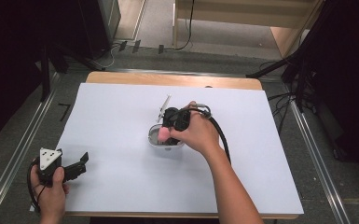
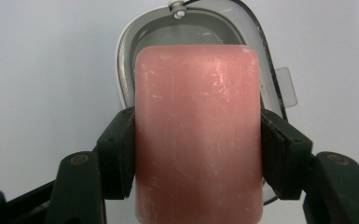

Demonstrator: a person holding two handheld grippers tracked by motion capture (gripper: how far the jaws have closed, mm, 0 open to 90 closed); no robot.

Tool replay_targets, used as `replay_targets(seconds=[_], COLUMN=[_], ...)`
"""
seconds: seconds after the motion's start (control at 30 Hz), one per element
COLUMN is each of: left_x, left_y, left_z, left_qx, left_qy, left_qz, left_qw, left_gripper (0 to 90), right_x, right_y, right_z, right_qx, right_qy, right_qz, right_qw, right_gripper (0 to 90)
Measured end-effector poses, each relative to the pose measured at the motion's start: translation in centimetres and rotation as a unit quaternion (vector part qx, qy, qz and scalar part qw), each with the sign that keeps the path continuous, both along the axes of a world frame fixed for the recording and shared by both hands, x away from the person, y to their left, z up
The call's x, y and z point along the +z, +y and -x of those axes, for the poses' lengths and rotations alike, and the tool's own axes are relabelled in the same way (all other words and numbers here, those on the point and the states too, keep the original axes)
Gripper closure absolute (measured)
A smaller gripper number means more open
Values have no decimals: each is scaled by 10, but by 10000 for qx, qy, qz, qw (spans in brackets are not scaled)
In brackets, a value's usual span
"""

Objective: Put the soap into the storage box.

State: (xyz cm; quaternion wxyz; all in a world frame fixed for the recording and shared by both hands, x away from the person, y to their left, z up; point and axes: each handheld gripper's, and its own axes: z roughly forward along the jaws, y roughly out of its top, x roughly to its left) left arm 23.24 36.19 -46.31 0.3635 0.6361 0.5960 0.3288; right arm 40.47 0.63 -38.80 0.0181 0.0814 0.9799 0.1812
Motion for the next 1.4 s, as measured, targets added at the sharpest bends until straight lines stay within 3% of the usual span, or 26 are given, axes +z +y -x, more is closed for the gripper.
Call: replay_targets(seconds=[0.87, 0.93, 1.07, 1.4], left_x=[0, 0, 0, 0], left_y=[1, 1, 1, 1], left_z=[0, 0, 0, -1], left_qx=[2, 3, 3, -9], left_qy=[1, 0, 2, -1], left_qz=[53, 54, 55, 48], left_qw=[10000, 10000, 10000, 10000], left_gripper=[73, 73, 73, 73], right_x=[-5, -5, 3, 8], right_y=[6, 6, 3, -9], right_z=[-8, -8, -8, -5], right_qx=[48, -16, -169, -338], right_qy=[57, 68, 127, 30], right_qz=[-38, -58, -324, -334], right_qw=[10000, 10000, 9993, 9989], right_gripper=[387, 380, 373, 351])
